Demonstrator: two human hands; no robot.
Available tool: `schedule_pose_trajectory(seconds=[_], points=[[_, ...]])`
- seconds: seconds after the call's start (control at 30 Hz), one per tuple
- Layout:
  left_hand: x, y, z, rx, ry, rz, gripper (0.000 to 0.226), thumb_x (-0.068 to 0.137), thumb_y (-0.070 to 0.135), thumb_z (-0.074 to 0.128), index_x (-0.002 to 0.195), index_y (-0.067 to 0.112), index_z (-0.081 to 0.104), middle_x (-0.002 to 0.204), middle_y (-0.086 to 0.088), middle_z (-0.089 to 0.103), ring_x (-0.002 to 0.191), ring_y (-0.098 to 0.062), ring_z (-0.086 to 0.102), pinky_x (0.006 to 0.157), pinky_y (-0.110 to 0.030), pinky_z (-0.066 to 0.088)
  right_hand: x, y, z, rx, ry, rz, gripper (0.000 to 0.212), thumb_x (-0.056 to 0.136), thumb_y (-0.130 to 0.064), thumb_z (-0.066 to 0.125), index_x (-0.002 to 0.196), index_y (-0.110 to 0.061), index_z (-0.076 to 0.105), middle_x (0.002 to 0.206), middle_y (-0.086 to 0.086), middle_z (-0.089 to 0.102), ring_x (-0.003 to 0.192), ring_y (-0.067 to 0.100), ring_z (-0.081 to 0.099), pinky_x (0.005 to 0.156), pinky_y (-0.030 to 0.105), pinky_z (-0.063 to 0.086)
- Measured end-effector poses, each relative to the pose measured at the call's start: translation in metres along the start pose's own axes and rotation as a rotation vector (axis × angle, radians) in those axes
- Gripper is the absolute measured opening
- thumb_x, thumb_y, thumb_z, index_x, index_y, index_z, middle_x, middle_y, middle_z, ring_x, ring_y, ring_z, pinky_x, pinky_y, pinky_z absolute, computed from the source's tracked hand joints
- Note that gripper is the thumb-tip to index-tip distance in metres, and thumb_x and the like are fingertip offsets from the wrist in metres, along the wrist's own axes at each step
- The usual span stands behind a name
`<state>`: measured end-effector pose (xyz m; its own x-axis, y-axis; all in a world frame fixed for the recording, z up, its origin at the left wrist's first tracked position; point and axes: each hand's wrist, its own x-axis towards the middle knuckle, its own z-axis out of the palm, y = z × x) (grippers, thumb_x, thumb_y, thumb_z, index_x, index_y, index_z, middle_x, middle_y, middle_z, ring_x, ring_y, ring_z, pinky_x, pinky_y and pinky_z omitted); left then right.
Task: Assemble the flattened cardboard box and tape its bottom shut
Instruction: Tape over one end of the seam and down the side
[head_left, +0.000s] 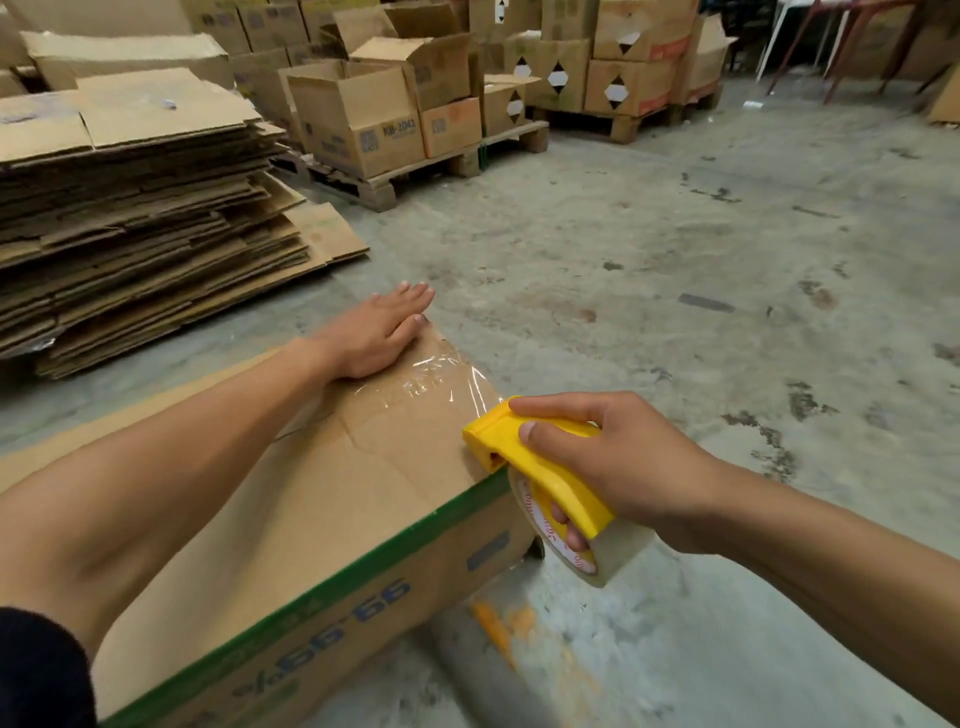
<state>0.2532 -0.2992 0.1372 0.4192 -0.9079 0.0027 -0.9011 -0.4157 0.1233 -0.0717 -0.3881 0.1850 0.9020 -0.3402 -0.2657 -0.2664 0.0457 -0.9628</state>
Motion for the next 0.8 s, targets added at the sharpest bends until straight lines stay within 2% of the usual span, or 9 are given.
schedule_pose_trajectory(seconds=[0.03,0.1,0.2,0.3,0.43,0.53,0.7,0.8], points=[[-0.007,0.009,-0.001,-0.015,0.021,0.053,0.056,0.102,0.040,0.020,0.155,0.021,0.016,0.163,0.004,0.011,0.150,-0.010,0.005,0.122,-0.038,0.007,0.001,0.000,0.000,-0.008,-0.001,-0.004,0.030,0.097,-0.020,0.060,0.126,-0.025,0.063,0.053,0.017,0.058,0.038,0.027,0.052,0.042,0.031,0.049],[-0.027,0.035,0.002,-0.072,0.037,0.190,0.057,0.100,0.039,0.019,0.154,0.020,0.019,0.161,0.008,0.012,0.149,-0.007,0.005,0.122,-0.031,0.005,0.002,-0.001,-0.001,-0.031,-0.007,-0.013,0.031,0.097,-0.020,0.060,0.127,-0.024,0.063,0.053,0.017,0.057,0.037,0.027,0.052,0.041,0.029,0.048],[-0.058,0.074,0.010,-0.162,-0.060,0.338,0.054,0.102,0.033,0.019,0.154,0.019,0.021,0.161,0.009,0.012,0.149,-0.004,0.002,0.120,-0.021,-0.001,0.004,-0.005,-0.003,-0.023,-0.027,-0.010,0.033,0.097,-0.018,0.059,0.130,-0.022,0.061,0.053,0.019,0.056,0.034,0.025,0.051,0.039,0.027,0.047],[-0.071,0.086,0.015,-0.231,-0.108,0.303,0.053,0.103,0.035,0.011,0.154,0.025,0.020,0.161,0.015,0.014,0.148,0.001,0.000,0.121,-0.025,-0.005,0.006,-0.006,-0.001,-0.019,-0.041,-0.016,0.029,0.097,-0.019,0.061,0.125,-0.026,0.065,0.051,0.016,0.058,0.034,0.026,0.052,0.040,0.029,0.049],[-0.072,0.088,0.018,-0.195,-0.078,0.276,0.055,0.102,0.039,0.008,0.154,0.026,0.019,0.161,0.014,0.014,0.149,-0.001,0.002,0.121,-0.028,-0.002,0.003,0.002,-0.003,0.007,-0.036,-0.051,0.024,0.097,-0.021,0.061,0.118,-0.032,0.067,0.052,0.015,0.062,0.037,0.027,0.055,0.043,0.032,0.052],[-0.072,0.089,0.020,-0.156,-0.093,0.288,0.054,0.102,0.040,0.009,0.154,0.029,0.015,0.162,0.012,0.011,0.149,-0.003,0.000,0.120,-0.023,-0.004,-0.003,0.017,-0.003,0.042,-0.003,-0.104,0.031,0.097,-0.022,0.061,0.126,-0.029,0.065,0.051,0.005,0.066,0.041,0.030,0.058,0.046,0.033,0.053],[-0.071,0.085,0.021,-0.050,-0.081,0.278,0.051,0.105,0.035,0.017,0.155,0.027,0.012,0.162,0.011,0.008,0.149,-0.004,-0.001,0.119,-0.023,-0.006,-0.042,0.057,-0.009,0.147,0.048,-0.138,0.034,0.097,-0.019,0.059,0.130,-0.026,0.063,0.050,0.012,0.060,0.037,0.026,0.052,0.042,0.028,0.048],[-0.072,0.087,0.019,-0.027,-0.069,0.261,0.051,0.105,0.034,0.017,0.155,0.027,0.012,0.162,0.011,0.008,0.149,-0.005,0.000,0.118,-0.019,-0.006,-0.058,0.069,-0.022,0.206,0.056,-0.081,0.031,0.095,-0.020,0.061,0.124,-0.029,0.067,0.053,0.017,0.060,0.038,0.027,0.053,0.044,0.033,0.052]])
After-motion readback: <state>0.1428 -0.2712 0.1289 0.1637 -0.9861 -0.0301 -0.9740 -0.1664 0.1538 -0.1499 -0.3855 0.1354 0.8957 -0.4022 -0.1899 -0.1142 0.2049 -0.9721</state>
